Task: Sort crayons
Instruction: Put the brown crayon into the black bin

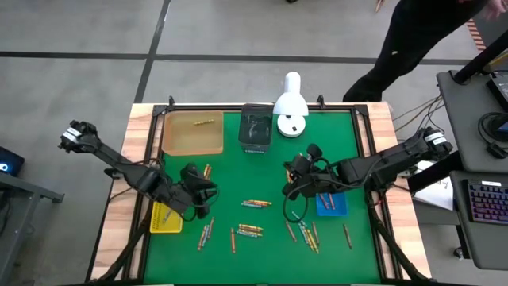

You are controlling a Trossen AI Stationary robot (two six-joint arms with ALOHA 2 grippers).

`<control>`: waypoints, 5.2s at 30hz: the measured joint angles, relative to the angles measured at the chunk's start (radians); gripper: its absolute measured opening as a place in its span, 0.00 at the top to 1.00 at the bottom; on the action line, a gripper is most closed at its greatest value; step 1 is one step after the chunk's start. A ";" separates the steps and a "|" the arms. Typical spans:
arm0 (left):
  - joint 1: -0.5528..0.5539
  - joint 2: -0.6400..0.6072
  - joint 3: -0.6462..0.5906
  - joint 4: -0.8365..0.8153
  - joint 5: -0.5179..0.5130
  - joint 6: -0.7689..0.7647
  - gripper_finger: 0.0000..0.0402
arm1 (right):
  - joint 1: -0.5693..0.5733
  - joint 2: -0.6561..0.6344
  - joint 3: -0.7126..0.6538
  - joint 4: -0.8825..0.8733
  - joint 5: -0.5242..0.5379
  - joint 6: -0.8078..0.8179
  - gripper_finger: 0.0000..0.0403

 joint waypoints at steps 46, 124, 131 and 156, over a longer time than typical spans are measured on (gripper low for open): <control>0.148 0.426 0.000 -0.259 0.183 -0.532 0.79 | -0.074 0.000 0.001 0.129 -0.004 -0.217 0.96; 0.149 0.054 -0.378 1.370 0.392 0.908 1.00 | -0.074 0.206 -0.006 0.983 -0.533 -0.628 0.95; 0.150 0.053 -0.379 1.378 0.286 0.929 1.00 | -0.074 0.245 0.039 0.983 -0.533 -0.583 0.79; 0.154 0.048 -0.378 1.387 0.214 0.864 0.95 | -0.083 0.352 0.171 0.984 -0.515 -0.609 0.94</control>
